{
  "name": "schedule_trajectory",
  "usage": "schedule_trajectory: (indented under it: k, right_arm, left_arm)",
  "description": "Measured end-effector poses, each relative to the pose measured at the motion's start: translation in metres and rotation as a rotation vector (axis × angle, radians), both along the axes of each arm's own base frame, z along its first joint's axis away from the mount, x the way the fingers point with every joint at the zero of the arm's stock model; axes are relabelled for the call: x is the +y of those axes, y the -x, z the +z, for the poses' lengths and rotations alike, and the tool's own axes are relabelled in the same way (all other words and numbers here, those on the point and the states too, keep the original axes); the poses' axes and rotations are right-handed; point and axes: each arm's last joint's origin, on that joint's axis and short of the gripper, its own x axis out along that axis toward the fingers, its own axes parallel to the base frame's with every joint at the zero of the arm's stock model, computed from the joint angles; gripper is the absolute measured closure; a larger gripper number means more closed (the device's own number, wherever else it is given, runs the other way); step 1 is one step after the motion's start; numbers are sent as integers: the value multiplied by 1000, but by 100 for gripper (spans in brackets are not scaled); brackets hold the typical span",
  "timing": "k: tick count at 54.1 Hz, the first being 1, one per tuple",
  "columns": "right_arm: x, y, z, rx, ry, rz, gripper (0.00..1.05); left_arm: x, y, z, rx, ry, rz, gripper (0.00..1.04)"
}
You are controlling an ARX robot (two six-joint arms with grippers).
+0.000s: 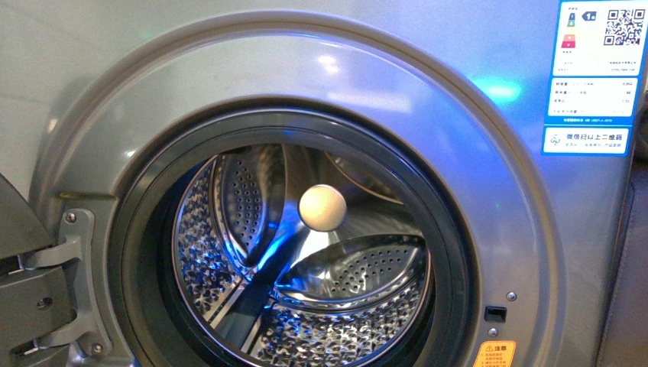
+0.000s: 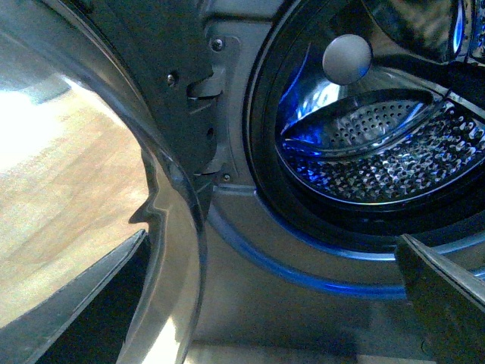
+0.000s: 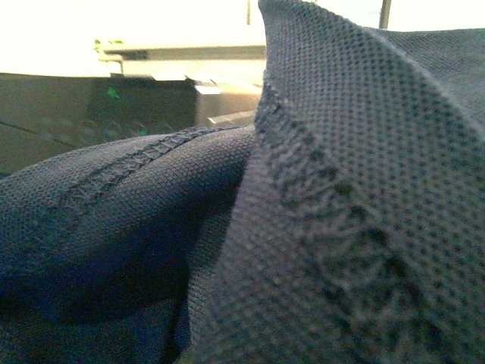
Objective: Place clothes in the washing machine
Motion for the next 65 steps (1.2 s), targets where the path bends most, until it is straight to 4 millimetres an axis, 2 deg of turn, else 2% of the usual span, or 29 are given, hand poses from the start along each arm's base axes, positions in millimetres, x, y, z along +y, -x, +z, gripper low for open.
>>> schedule_trajectory:
  k: [6, 13, 33, 40, 54, 65]
  right_arm:
    - [27, 3, 21, -46, 13, 55, 91]
    - [69, 7, 44, -90, 32, 152, 91]
    - [158, 12, 67, -120, 86, 382, 91]
    - [178, 7, 73, -132, 110, 433, 91]
    - [203, -10, 91, -129, 130, 435, 91]
    - [218, -39, 99, -106, 160, 401, 91]
  left_arm:
    - [0, 0, 0, 0, 0, 0, 7]
    - [0, 0, 0, 0, 0, 0, 7]
    - [0, 0, 0, 0, 0, 0, 7]
    - [0, 0, 0, 0, 0, 0, 7]
    - [0, 0, 0, 0, 0, 0, 7]
    - [0, 0, 0, 0, 0, 0, 7]
